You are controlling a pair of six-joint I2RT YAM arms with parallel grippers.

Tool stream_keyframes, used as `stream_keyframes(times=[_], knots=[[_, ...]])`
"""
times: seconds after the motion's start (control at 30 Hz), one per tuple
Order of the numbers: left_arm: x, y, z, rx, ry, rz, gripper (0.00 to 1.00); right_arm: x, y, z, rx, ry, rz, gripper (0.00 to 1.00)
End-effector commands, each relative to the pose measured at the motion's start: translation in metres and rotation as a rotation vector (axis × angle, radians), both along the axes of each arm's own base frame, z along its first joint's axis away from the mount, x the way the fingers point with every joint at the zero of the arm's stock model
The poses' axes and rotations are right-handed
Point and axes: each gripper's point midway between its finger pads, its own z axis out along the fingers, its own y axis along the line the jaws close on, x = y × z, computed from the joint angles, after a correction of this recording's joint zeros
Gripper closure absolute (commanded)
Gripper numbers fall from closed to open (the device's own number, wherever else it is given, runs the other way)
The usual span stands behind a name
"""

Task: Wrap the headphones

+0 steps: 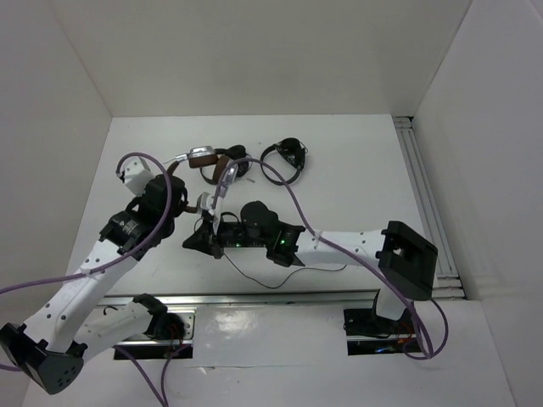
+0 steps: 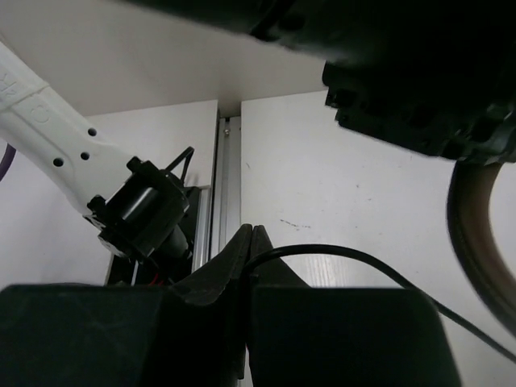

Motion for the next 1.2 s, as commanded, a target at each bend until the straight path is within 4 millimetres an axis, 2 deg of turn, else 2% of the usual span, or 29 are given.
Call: stream_keyframes(times=[0.0,0.03,0.13,0.17,0.23,0.27,0.3,0.33,0.37,0.43,0.47,0.5,0.53,0.57,0.6,0.67,0.7,0.77,0.8,0.87,1.0,1.03,1.1,1.13,1.17], knots=[[0.006,-0.004,0.015,0.000,-0.091,-0.005,1.00,-0.002,-0.009,0.046,0.033,-0.007,0.026,0.98],[0.005,-0.003,0.006,0.021,-0.070,-0.011,1.00,0.006,-0.014,0.048,0.023,-0.002,0.017,0.97],[0.003,-0.007,0.011,0.043,-0.092,-0.053,1.00,0.009,-0.022,0.047,0.010,0.032,0.056,0.97],[0.001,0.000,0.011,0.073,-0.097,-0.036,1.00,0.017,-0.031,0.049,0.014,0.057,0.051,0.97],[-0.002,-0.001,0.015,0.092,-0.111,-0.044,1.00,0.024,-0.045,0.064,0.054,0.063,0.088,0.94],[-0.002,0.001,0.012,0.102,-0.105,-0.037,1.00,0.026,-0.049,0.059,0.045,0.082,0.094,0.94],[-0.004,0.002,0.014,0.108,-0.110,-0.042,1.00,0.028,-0.052,0.064,0.048,0.079,0.096,0.94],[-0.005,0.003,0.016,0.103,-0.118,-0.041,1.00,0.027,-0.052,0.064,0.035,0.073,0.108,0.94],[-0.005,0.002,0.008,0.118,-0.101,-0.056,1.00,0.031,-0.057,0.061,0.005,0.065,0.096,0.94],[-0.006,-0.001,0.011,0.129,-0.124,-0.089,1.00,0.034,-0.059,0.064,-0.014,0.053,0.096,0.94],[-0.004,-0.001,0.007,0.150,-0.121,-0.099,1.00,0.035,-0.062,0.056,-0.044,0.077,0.095,0.94],[-0.006,-0.003,0.008,0.165,-0.126,-0.121,1.00,0.035,-0.063,0.066,-0.034,0.044,0.096,0.94],[-0.003,-0.008,0.013,0.166,-0.150,-0.135,1.00,0.036,-0.064,0.066,-0.046,0.038,0.097,0.93],[-0.004,-0.011,0.007,0.182,-0.137,-0.157,1.00,0.037,-0.066,0.058,-0.088,0.054,0.084,0.93],[-0.004,-0.006,0.009,0.195,-0.141,-0.133,1.00,0.037,-0.068,0.068,-0.087,0.009,0.086,0.93],[-0.005,-0.005,0.005,0.215,-0.111,-0.120,1.00,0.042,-0.074,0.058,-0.158,0.012,0.057,0.91],[-0.003,-0.006,0.001,0.226,-0.092,-0.106,1.00,0.044,-0.076,0.066,-0.159,-0.029,0.048,0.91],[-0.005,-0.002,-0.006,0.252,-0.045,-0.088,1.00,0.049,-0.081,0.058,-0.213,-0.029,0.011,0.91],[-0.004,-0.006,-0.006,0.254,-0.042,-0.097,1.00,0.052,-0.086,0.064,-0.210,-0.050,0.003,0.91],[-0.002,-0.007,-0.010,0.278,-0.017,-0.093,1.00,0.051,-0.091,0.061,-0.242,-0.055,0.001,0.91],[-0.001,-0.013,-0.009,0.279,-0.018,-0.113,1.00,0.050,-0.099,0.058,-0.275,-0.073,0.034,0.99],[0.001,-0.017,-0.010,0.286,-0.019,-0.140,1.00,0.052,-0.099,0.063,-0.274,-0.090,0.024,0.99],[0.002,-0.024,-0.011,0.293,-0.022,-0.182,1.00,0.061,-0.101,0.051,-0.333,-0.086,-0.008,1.00],[0.003,-0.028,-0.011,0.303,-0.022,-0.213,1.00,0.066,-0.103,0.059,-0.339,-0.124,-0.031,1.00],[0.003,-0.028,-0.011,0.303,-0.022,-0.213,1.00,0.073,-0.104,0.054,-0.369,-0.131,-0.058,1.00]])
